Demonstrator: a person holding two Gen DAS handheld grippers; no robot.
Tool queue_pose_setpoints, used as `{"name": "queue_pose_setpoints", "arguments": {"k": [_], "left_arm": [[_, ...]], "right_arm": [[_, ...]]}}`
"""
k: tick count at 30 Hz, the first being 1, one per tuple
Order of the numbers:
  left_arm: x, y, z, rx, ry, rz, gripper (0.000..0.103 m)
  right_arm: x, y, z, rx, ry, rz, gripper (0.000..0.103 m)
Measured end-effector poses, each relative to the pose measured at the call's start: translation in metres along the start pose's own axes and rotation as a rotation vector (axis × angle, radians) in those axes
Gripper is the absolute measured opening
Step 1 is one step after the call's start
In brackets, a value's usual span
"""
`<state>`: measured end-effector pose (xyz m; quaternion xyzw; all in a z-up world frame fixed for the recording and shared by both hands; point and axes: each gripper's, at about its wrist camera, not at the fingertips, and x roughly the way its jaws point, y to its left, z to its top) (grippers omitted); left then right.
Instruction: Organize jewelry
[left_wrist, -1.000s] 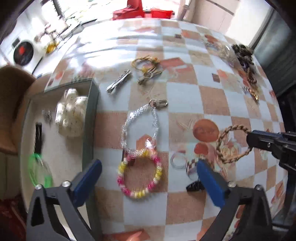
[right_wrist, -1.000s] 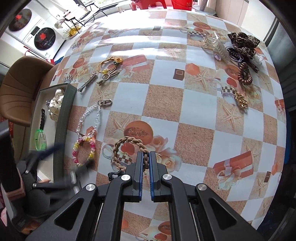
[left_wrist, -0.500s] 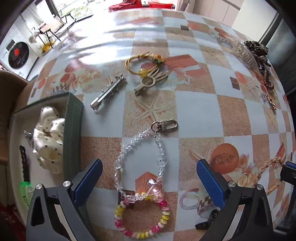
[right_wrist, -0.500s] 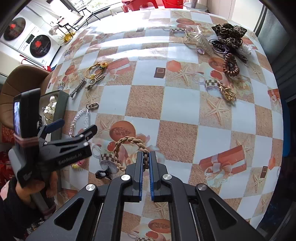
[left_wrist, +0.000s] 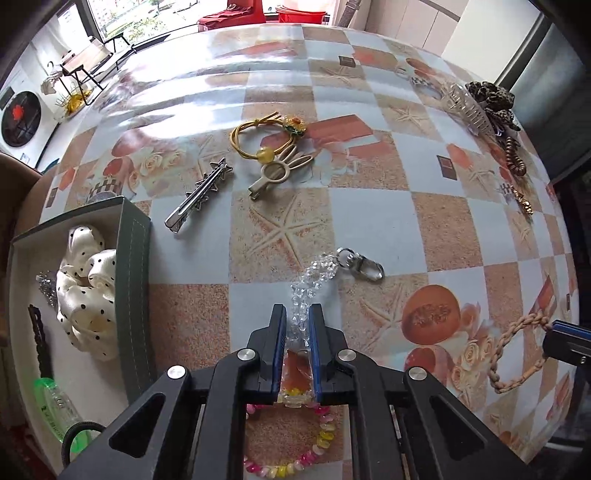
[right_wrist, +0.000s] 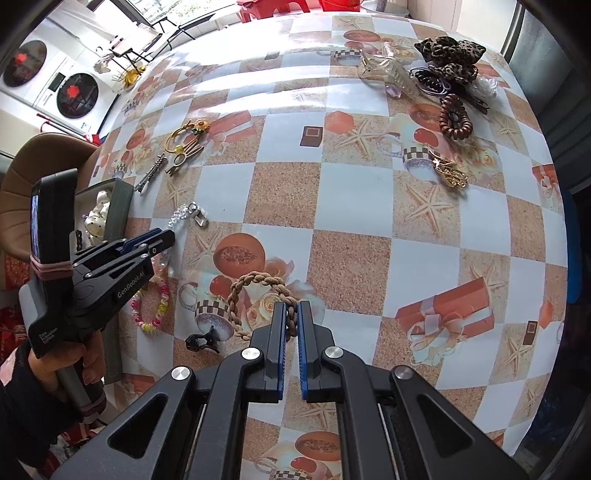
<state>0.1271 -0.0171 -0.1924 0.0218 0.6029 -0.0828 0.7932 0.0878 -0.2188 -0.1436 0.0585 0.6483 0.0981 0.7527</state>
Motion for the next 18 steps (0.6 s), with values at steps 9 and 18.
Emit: {"name": "queue_pose_setpoints", "arguments": {"k": [9, 18], "left_arm": [[-0.039, 0.001, -0.01, -0.021, -0.052, -0.078, 0.002], [-0.052, 0.002, -0.013, -0.018, -0.057, -0.048, 0.002]], "right_arm": [[-0.006, 0.007, -0.001, -0.003, -0.008, 0.0, 0.006], [-0.011, 0.016, -0.005, -0.006, -0.013, 0.002, 0.006]]}}
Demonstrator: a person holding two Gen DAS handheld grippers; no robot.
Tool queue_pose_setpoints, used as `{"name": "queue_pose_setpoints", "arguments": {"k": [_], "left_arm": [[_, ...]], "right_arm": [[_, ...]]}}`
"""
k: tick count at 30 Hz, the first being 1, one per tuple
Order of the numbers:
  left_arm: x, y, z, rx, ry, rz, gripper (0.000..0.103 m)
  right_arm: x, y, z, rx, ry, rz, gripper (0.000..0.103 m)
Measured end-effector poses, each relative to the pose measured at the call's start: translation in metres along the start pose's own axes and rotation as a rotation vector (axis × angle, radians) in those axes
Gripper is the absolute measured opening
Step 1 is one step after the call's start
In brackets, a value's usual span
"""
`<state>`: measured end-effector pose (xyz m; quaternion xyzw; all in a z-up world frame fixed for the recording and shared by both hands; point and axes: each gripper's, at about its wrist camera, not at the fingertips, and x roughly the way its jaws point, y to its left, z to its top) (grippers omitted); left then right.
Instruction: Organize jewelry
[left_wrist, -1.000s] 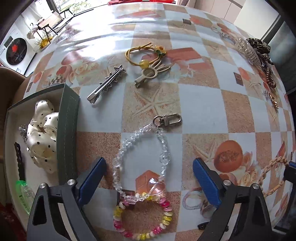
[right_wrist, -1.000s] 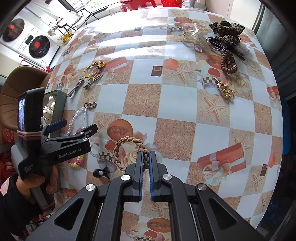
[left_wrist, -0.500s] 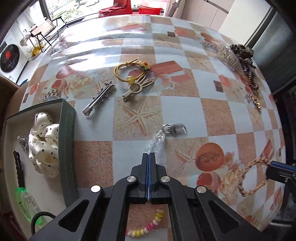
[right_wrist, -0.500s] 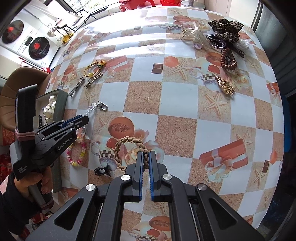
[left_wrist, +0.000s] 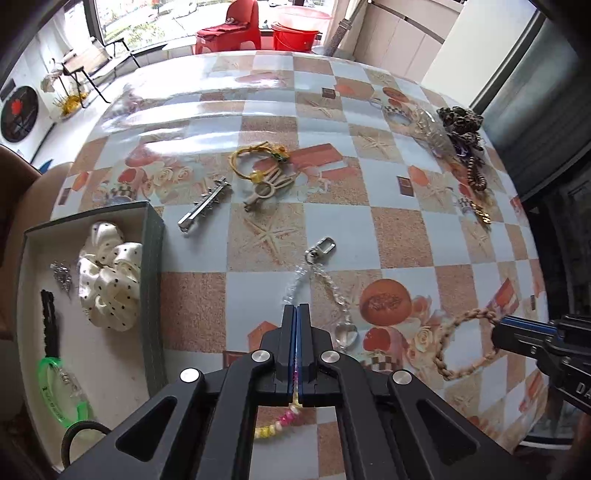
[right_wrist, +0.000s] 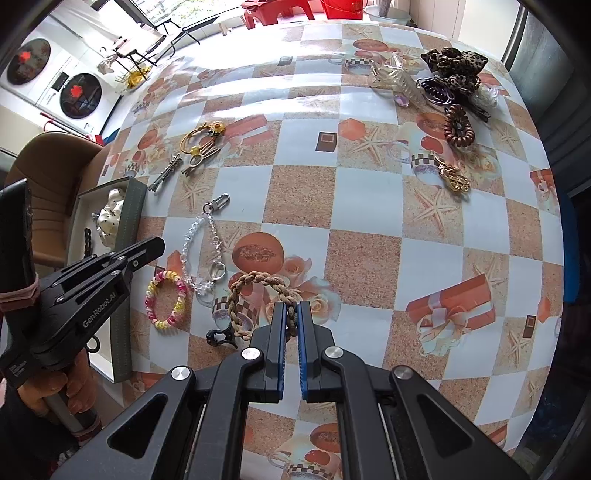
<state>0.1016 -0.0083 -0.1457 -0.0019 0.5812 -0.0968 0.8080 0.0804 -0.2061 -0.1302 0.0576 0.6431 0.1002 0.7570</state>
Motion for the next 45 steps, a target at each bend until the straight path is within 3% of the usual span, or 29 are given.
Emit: {"name": "queue_pose_setpoints", "arguments": {"k": [6, 7, 8, 9, 10, 11, 17, 23, 30, 32, 34, 35, 45], "left_arm": [[0.007, 0.002, 0.007, -0.013, 0.016, 0.035, 0.003], [0.008, 0.002, 0.009, -0.013, 0.013, 0.038, 0.008], [0.01, 0.002, 0.013, -0.017, 0.014, 0.039, 0.024], [0.011, 0.003, 0.018, -0.026, 0.017, 0.043, 0.091], [0.01, 0.004, 0.022, -0.038, -0.001, 0.066, 0.101], [0.01, 0.004, 0.028, -0.038, -0.032, 0.082, 0.103], [0.037, 0.017, 0.07, -0.083, -0.06, 0.104, 0.103], [0.086, 0.05, 0.109, -0.181, 0.001, 0.081, 0.073], [0.117, 0.061, 0.115, -0.174, 0.045, 0.094, 0.066], [0.12, 0.056, 0.115, -0.137, 0.042, 0.123, 0.052], [0.122, 0.053, 0.115, -0.101, 0.04, 0.14, 0.01], [0.123, 0.053, 0.114, -0.094, 0.046, 0.126, 0.006], [0.074, 0.046, 0.092, -0.086, -0.044, 0.012, 0.006]], "right_arm": [[0.0, -0.002, -0.002, 0.011, 0.0, 0.01, 0.006], [0.0, -0.003, -0.002, 0.016, -0.001, 0.012, 0.006], [0.0, -0.005, -0.003, 0.021, -0.002, 0.015, 0.006], [-0.001, -0.006, -0.004, 0.027, -0.003, 0.018, 0.006], [-0.001, -0.009, -0.004, 0.032, -0.003, 0.021, 0.006], [-0.001, -0.011, -0.004, 0.037, -0.003, 0.024, 0.006], [0.0, -0.028, -0.003, 0.08, -0.002, 0.044, 0.006], [-0.002, -0.044, 0.002, 0.115, -0.011, 0.066, 0.006], [-0.002, -0.058, 0.005, 0.148, -0.015, 0.086, 0.006], [-0.001, -0.06, 0.006, 0.153, -0.015, 0.088, 0.006], [-0.001, -0.06, 0.005, 0.155, -0.014, 0.089, 0.006], [-0.001, -0.06, 0.006, 0.154, -0.014, 0.088, 0.006], [-0.007, -0.05, 0.006, 0.144, -0.035, 0.092, 0.006]]}}
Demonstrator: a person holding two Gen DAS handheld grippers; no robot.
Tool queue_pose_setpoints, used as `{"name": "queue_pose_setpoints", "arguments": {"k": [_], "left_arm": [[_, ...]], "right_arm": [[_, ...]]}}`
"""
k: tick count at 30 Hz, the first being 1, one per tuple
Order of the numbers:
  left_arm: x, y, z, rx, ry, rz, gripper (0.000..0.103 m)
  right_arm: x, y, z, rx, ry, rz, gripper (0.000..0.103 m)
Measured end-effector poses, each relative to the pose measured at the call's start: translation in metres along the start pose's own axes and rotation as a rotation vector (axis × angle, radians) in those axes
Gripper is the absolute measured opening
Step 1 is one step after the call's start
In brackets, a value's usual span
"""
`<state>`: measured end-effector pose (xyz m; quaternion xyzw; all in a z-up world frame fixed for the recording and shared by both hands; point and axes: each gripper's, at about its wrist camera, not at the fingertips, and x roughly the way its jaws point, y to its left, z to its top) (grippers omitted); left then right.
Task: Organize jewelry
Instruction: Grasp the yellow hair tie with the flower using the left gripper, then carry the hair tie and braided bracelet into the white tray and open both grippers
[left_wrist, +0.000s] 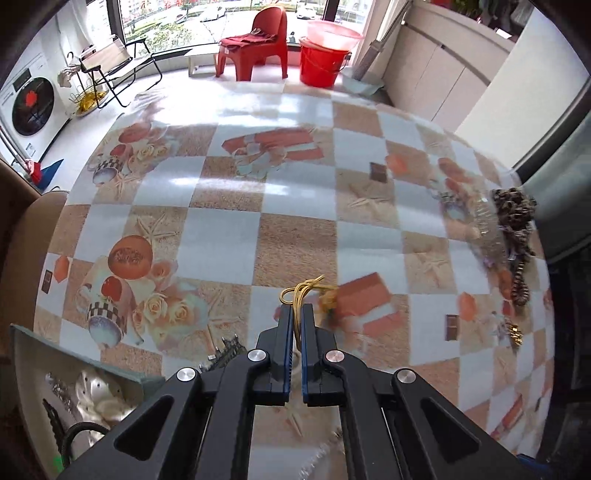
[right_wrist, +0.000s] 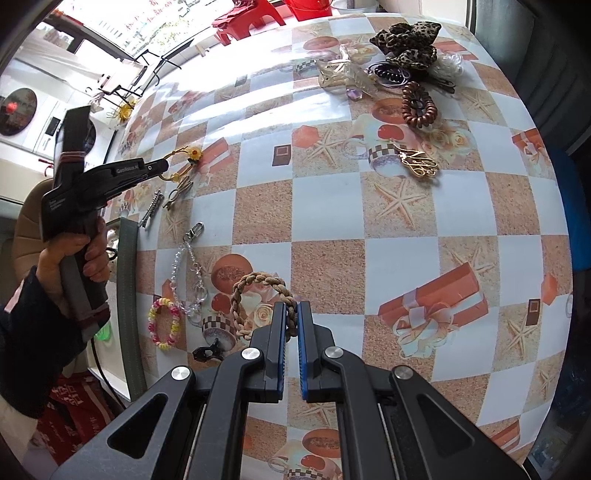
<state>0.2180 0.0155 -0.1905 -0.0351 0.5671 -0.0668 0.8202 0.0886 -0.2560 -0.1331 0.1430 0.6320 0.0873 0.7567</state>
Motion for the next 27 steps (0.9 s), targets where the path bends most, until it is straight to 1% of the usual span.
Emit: {"name": "queue_pose_setpoints", "arguments": {"k": [3, 8, 13, 18, 23, 27], "left_arm": [[-0.025, -0.009, -0.006, 0.018, -0.024, -0.032, 0.006], [-0.074, -0.021, -0.016, 0.016, -0.051, -0.086, 0.006], [-0.117, -0.012, -0.039, -0.022, -0.079, -0.117, 0.006], [-0.151, 0.014, -0.064, -0.077, -0.091, -0.132, 0.006], [-0.179, 0.05, -0.097, -0.14, -0.091, -0.111, 0.006], [-0.193, 0.083, -0.125, -0.208, -0.08, -0.085, 0.006]], "right_arm": [[-0.004, 0.007, 0.0, -0.013, -0.006, 0.004, 0.006], [-0.011, 0.022, -0.001, -0.037, -0.017, 0.007, 0.006], [-0.018, 0.044, -0.004, -0.079, -0.024, 0.012, 0.006], [-0.019, 0.076, -0.006, -0.132, -0.021, 0.025, 0.006], [-0.012, 0.117, -0.01, -0.2, -0.003, 0.049, 0.006], [-0.002, 0.155, -0.014, -0.265, 0.022, 0.075, 0.006]]}}
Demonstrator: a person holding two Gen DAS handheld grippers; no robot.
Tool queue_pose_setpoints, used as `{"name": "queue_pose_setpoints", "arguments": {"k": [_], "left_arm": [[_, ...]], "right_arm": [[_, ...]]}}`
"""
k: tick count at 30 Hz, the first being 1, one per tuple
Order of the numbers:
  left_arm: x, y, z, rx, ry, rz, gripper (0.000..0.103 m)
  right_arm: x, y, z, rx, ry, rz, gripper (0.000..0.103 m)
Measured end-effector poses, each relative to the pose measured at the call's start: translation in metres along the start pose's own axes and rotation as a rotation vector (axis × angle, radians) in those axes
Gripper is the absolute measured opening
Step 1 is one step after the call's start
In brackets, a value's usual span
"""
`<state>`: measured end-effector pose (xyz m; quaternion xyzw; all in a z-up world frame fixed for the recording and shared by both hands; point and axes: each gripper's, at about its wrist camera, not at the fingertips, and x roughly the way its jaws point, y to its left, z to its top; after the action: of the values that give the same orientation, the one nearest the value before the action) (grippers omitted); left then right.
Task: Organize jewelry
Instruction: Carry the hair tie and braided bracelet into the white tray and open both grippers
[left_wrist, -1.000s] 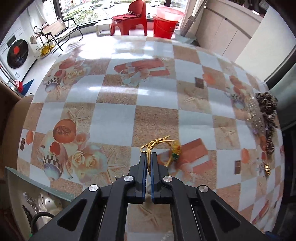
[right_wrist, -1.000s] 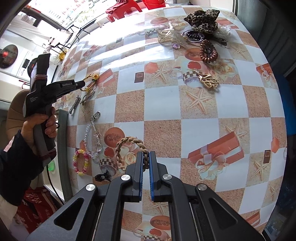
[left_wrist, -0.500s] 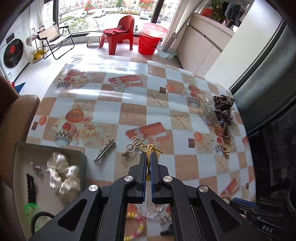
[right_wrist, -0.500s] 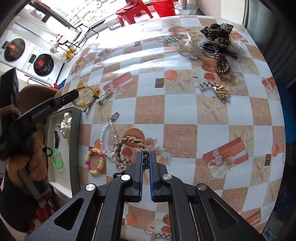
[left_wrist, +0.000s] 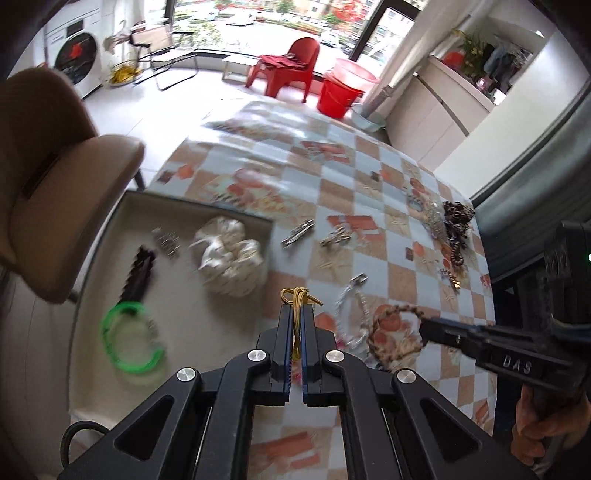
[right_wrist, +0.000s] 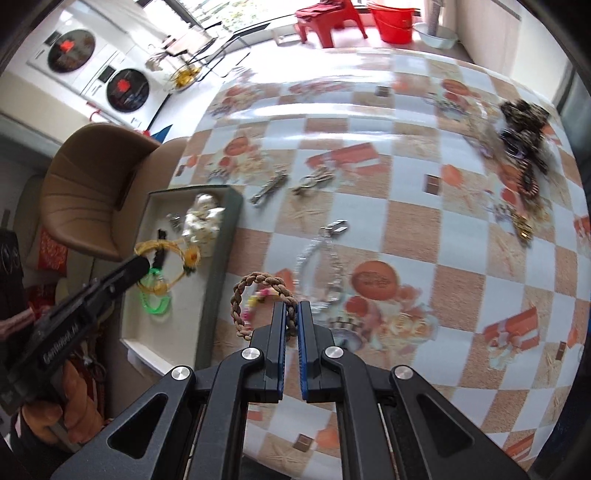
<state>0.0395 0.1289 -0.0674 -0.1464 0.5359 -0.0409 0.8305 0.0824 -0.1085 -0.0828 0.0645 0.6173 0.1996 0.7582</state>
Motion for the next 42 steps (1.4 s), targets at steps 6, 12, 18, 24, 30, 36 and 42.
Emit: {"name": "queue_pose_setpoints", "arguments": {"k": [6, 12, 18, 24, 30, 36, 42], "left_arm": [[-0.011, 0.053, -0.028, -0.092, 0.032, 0.051, 0.006], [-0.009, 0.103, -0.055, -0.162, 0.077, 0.116, 0.006], [0.008, 0.134, -0.073, -0.181, 0.133, 0.179, 0.006], [0.026, 0.141, -0.086, -0.158, 0.183, 0.233, 0.006], [0.04, 0.141, -0.095, -0.139, 0.215, 0.275, 0.006], [0.046, 0.143, -0.099, -0.134, 0.243, 0.308, 0.006], [0.046, 0.143, -0.099, -0.12, 0.25, 0.325, 0.006]], "right_arm": [[0.031, 0.057, 0.004, -0.098, 0.058, 0.043, 0.006], [0.07, 0.109, -0.009, -0.198, 0.148, 0.071, 0.006], [0.112, 0.14, -0.032, -0.264, 0.247, 0.056, 0.006], [0.148, 0.146, -0.046, -0.285, 0.321, 0.003, 0.006], [0.169, 0.148, -0.054, -0.298, 0.362, -0.058, 0.006], [0.178, 0.149, -0.06, -0.314, 0.375, -0.086, 0.007], [0.189, 0.163, -0.061, -0.314, 0.388, -0.074, 0.018]]}}
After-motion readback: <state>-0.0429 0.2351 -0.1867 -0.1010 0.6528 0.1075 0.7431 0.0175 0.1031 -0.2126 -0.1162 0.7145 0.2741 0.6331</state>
